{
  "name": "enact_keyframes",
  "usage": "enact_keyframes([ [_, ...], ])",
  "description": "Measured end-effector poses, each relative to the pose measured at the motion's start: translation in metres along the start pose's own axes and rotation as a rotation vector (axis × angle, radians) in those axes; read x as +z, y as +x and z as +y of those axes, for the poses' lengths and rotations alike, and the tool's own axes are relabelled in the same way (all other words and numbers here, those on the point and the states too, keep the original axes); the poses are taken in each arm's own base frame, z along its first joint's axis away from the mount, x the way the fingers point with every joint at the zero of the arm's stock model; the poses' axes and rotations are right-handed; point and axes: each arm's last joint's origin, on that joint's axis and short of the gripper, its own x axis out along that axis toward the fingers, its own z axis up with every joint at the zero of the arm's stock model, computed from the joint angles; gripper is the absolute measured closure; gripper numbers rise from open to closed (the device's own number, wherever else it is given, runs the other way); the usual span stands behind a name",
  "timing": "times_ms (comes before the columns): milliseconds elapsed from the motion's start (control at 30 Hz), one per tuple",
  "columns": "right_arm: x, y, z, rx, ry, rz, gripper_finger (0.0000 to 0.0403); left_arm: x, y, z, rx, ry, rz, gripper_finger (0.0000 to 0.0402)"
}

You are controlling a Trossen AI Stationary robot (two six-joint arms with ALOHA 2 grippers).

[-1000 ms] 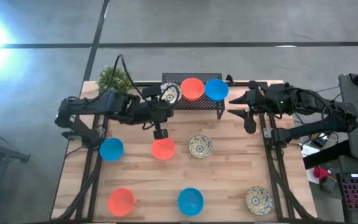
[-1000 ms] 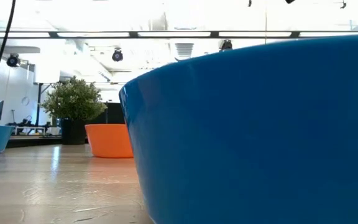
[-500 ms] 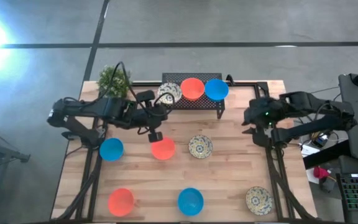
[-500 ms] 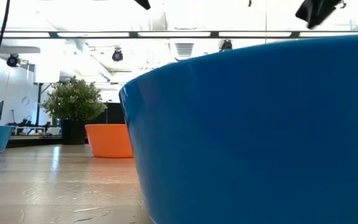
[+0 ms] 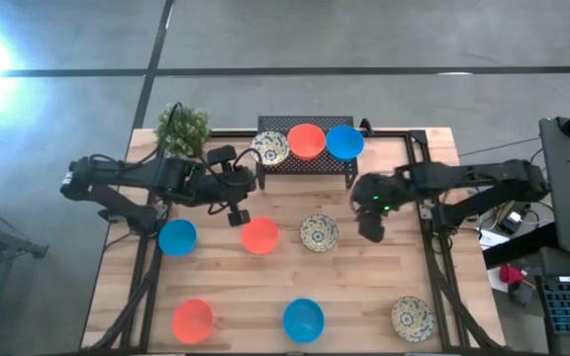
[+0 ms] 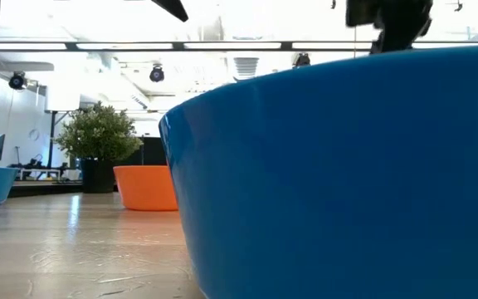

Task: Pick & Place Mini bowls
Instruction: Stack the top yellow patterned bowl on the yellow patterned bowl on the shelf

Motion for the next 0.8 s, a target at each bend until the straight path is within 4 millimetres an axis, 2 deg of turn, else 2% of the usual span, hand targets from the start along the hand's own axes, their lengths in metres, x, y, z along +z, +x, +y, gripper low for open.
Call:
enact_keyframes([
  [167, 0.009, 0.033, 0.0, -0.086, 0.038, 0.078, 0.0283, -0.005, -0.001, 0.001, -0.001, -0.007, -0.011, 0.0401],
  [367, 0.023, 0.06, 0.0, -0.2, 0.036, 0.101, 0.0291, -0.01, 0.0, 0.001, -0.004, -0.001, -0.001, 0.0401],
  [567, 0.039, 0.08, 0.007, -0.191, -0.014, 0.085, 0.0286, -0.011, 0.001, 0.0, -0.009, 0.001, 0.004, 0.0402],
  [800, 0.043, 0.09, 0.008, -0.193, -0.098, 0.11, 0.0272, -0.011, 0.001, 0.0, -0.016, -0.008, 0.005, 0.0402],
])
